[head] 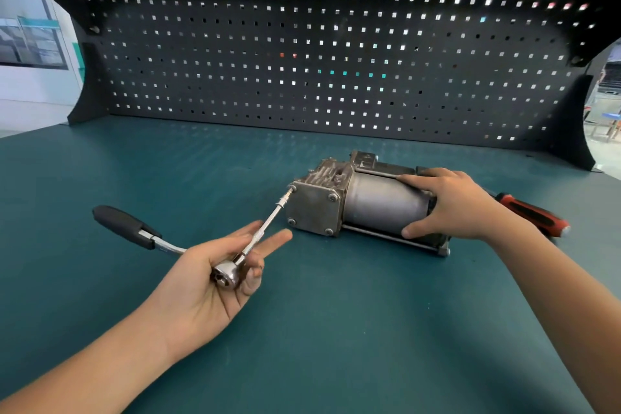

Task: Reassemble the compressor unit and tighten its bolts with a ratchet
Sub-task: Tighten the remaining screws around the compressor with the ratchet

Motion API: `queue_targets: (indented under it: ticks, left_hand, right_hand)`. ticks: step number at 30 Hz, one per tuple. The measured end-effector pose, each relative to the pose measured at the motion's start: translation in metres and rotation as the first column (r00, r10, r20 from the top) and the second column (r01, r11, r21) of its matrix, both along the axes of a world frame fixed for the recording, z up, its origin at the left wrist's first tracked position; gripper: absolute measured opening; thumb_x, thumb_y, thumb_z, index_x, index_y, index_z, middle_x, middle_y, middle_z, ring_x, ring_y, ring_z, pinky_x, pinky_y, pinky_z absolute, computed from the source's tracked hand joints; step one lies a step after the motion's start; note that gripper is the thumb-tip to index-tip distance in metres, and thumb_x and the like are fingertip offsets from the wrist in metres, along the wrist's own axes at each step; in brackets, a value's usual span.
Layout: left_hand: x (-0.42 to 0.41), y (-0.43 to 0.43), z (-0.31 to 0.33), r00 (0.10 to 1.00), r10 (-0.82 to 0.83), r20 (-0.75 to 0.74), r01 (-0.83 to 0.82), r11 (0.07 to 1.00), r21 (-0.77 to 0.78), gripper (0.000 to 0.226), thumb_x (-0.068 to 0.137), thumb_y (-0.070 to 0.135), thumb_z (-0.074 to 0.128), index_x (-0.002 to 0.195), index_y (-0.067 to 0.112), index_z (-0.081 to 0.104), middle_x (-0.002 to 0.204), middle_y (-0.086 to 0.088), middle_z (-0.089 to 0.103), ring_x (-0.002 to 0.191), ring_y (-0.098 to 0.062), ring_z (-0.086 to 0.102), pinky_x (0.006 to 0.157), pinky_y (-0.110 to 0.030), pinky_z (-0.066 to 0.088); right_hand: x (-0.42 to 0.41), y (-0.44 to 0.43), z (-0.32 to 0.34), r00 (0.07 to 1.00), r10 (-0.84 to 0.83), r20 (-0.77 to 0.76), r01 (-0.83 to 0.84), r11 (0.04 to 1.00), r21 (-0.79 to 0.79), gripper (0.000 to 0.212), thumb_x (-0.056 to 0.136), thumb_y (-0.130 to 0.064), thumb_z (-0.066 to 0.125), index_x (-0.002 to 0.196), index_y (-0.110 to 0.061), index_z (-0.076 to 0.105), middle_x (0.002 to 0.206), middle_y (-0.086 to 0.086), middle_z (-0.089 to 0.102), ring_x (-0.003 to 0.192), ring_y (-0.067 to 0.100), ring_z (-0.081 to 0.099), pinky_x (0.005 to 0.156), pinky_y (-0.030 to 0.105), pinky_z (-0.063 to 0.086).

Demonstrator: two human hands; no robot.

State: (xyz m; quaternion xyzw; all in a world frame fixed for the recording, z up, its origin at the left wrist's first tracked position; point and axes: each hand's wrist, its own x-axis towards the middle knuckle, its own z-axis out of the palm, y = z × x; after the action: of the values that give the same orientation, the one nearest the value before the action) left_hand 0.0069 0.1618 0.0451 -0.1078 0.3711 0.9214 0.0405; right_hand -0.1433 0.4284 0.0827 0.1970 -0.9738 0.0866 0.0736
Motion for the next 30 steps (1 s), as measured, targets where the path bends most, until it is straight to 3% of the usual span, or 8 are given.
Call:
queue_targets:
  ticks: [3, 7, 12, 18, 22, 25, 27, 30]
  left_hand:
    - [-0.001, -0.005, -0.001, 1.000, 0.021, 0.012, -0.021, 0.999, 0.042, 0.052, 0.065, 0.002, 0.058, 0.117, 0.003, 0.058, 0.095, -0.017, 0.071, 0.040, -0.004, 0.050, 0.040, -0.014, 0.049]
    - [-0.002, -0.009, -0.003, 1.000, 0.025, 0.010, -0.026, 0.997, 0.072, 0.092, 0.025, -0.010, 0.085, 0.112, 0.002, 0.060, 0.091, -0.017, 0.071, 0.039, -0.005, 0.049, 0.040, -0.014, 0.048]
    - [-0.004, -0.007, -0.009, 0.997, 0.049, 0.061, -0.048, 0.999, -0.024, 0.033, 0.078, -0.002, 0.049, 0.109, 0.000, 0.060, 0.082, -0.012, 0.072, 0.038, -0.004, 0.050, 0.041, -0.014, 0.049]
    - [-0.002, 0.007, -0.013, 0.973, 0.221, -0.069, -0.231, 0.900, -0.369, 0.029, 0.086, -0.008, 0.049, 0.103, 0.010, 0.065, 0.081, -0.012, 0.073, 0.040, -0.008, 0.049, 0.042, -0.017, 0.046]
    - [-0.004, 0.014, -0.008, 0.982, 0.180, 0.051, -0.177, 0.982, -0.061, 0.022, 0.082, -0.005, 0.048, 0.098, 0.001, 0.061, 0.073, -0.013, 0.071, 0.035, -0.005, 0.047, 0.039, -0.013, 0.044]
    - [-0.006, 0.007, -0.004, 0.984, 0.151, 0.091, -0.161, 0.980, 0.117, 0.031, 0.066, -0.002, 0.050, 0.096, -0.004, 0.059, 0.075, -0.013, 0.070, 0.036, -0.004, 0.047, 0.038, -0.012, 0.044]
    - [-0.007, 0.002, -0.003, 0.985, 0.141, 0.097, -0.151, 0.983, 0.104, 0.032, 0.068, -0.002, 0.049, 0.098, -0.003, 0.059, 0.075, -0.013, 0.069, 0.035, -0.003, 0.044, 0.036, -0.011, 0.041]
    - [-0.008, -0.002, 0.003, 0.990, 0.125, 0.057, -0.118, 0.987, -0.112, 0.029, 0.085, -0.004, 0.041, 0.099, 0.006, 0.064, 0.074, -0.012, 0.069, 0.032, -0.004, 0.034, 0.033, -0.011, 0.032]
  right_hand:
    - [0.000, 0.000, 0.000, 1.000, 0.018, -0.010, -0.018, 1.000, -0.003, 0.094, 0.060, -0.047, 0.079, 0.141, -0.039, 0.033, 0.146, 0.003, 0.034, 0.133, 0.030, 0.026, 0.107, 0.034, 0.026]
    - [0.000, 0.000, 0.001, 0.997, 0.070, -0.025, -0.070, 0.998, -0.008, 0.093, 0.061, -0.043, 0.080, 0.142, -0.032, 0.035, 0.147, -0.002, 0.037, 0.132, 0.026, 0.031, 0.107, 0.032, 0.026]
    - [0.000, 0.001, 0.002, 0.995, 0.096, -0.017, -0.097, 0.994, -0.047, 0.091, 0.061, -0.039, 0.081, 0.141, -0.030, 0.037, 0.143, -0.007, 0.042, 0.129, 0.025, 0.036, 0.105, 0.033, 0.032]
    - [-0.001, 0.002, 0.001, 0.994, 0.109, -0.022, -0.110, 0.992, -0.057, 0.091, 0.061, -0.041, 0.081, 0.141, -0.029, 0.038, 0.141, -0.006, 0.044, 0.128, 0.026, 0.037, 0.105, 0.035, 0.033]
    - [-0.002, 0.002, 0.001, 0.992, 0.118, -0.036, -0.120, 0.991, -0.056, 0.090, 0.061, -0.042, 0.080, 0.140, -0.029, 0.039, 0.137, -0.008, 0.047, 0.126, 0.026, 0.039, 0.104, 0.034, 0.034]
    - [-0.003, 0.002, 0.000, 0.991, 0.121, -0.048, -0.124, 0.991, -0.047, 0.090, 0.061, -0.043, 0.080, 0.140, -0.028, 0.039, 0.135, -0.008, 0.049, 0.124, 0.026, 0.041, 0.102, 0.035, 0.035]
    - [-0.004, 0.002, 0.000, 0.991, 0.122, -0.049, -0.125, 0.991, -0.051, 0.090, 0.061, -0.042, 0.080, 0.140, -0.028, 0.040, 0.134, -0.007, 0.050, 0.123, 0.026, 0.041, 0.102, 0.035, 0.035]
    - [-0.003, 0.002, 0.000, 0.992, 0.115, -0.048, -0.118, 0.991, -0.056, 0.091, 0.061, -0.041, 0.081, 0.140, -0.027, 0.039, 0.134, -0.007, 0.049, 0.124, 0.027, 0.041, 0.102, 0.035, 0.035]
